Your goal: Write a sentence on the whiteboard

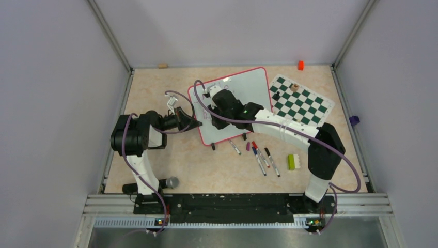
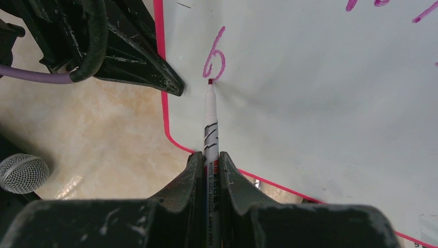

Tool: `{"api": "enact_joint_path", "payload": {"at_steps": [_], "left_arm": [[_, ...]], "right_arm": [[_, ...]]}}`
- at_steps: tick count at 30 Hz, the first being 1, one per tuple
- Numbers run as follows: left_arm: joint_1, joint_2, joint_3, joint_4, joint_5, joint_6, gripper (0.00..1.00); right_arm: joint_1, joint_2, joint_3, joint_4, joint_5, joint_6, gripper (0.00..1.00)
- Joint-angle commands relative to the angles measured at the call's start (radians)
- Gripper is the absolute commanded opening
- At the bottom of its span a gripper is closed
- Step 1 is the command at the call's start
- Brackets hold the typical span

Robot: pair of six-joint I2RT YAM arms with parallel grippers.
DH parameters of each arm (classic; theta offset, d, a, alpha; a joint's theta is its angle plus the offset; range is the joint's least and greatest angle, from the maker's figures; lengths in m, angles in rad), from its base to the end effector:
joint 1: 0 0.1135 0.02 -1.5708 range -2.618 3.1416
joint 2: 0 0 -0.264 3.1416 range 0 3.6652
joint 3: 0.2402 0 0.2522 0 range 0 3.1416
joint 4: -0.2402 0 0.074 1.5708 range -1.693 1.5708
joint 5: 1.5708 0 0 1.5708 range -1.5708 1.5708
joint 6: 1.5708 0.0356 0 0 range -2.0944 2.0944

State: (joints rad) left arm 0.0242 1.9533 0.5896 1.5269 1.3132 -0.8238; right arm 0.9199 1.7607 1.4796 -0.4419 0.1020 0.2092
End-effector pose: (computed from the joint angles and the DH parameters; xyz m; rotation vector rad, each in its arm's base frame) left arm 0.3103 -0.0269 0.1445 0.5390 1.6643 -1.5134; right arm 0.2476 0.3191 0.2900 -0.7614 2.2063 0.4627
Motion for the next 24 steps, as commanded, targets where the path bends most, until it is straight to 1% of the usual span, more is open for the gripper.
{"api": "enact_joint_path", "payload": {"at_steps": [1,10,17,24], "left_arm": [[-0.02,0.008,0.012,0.091,0.082,0.038,0.0],[-0.019,0.006,0.012,0.091,0.083,0.038,0.0],[-0.02,0.003,0.01,0.091,0.084,0.038,0.0],[-0.02,0.004,0.01,0.091,0.083,0.038,0.0]], "right_arm": [[-0.006,-0.003,0.026,0.032,-0.029,-0.011,0.0],[-0.007,-0.008,0.049,0.033,-0.049,-0.019,0.0],[-0.015,-0.082,-0.009,0.074,-0.017,-0.018,0.0],[-0.06,-0.103,-0.036,0.075,-0.038,0.007,0.0]]}}
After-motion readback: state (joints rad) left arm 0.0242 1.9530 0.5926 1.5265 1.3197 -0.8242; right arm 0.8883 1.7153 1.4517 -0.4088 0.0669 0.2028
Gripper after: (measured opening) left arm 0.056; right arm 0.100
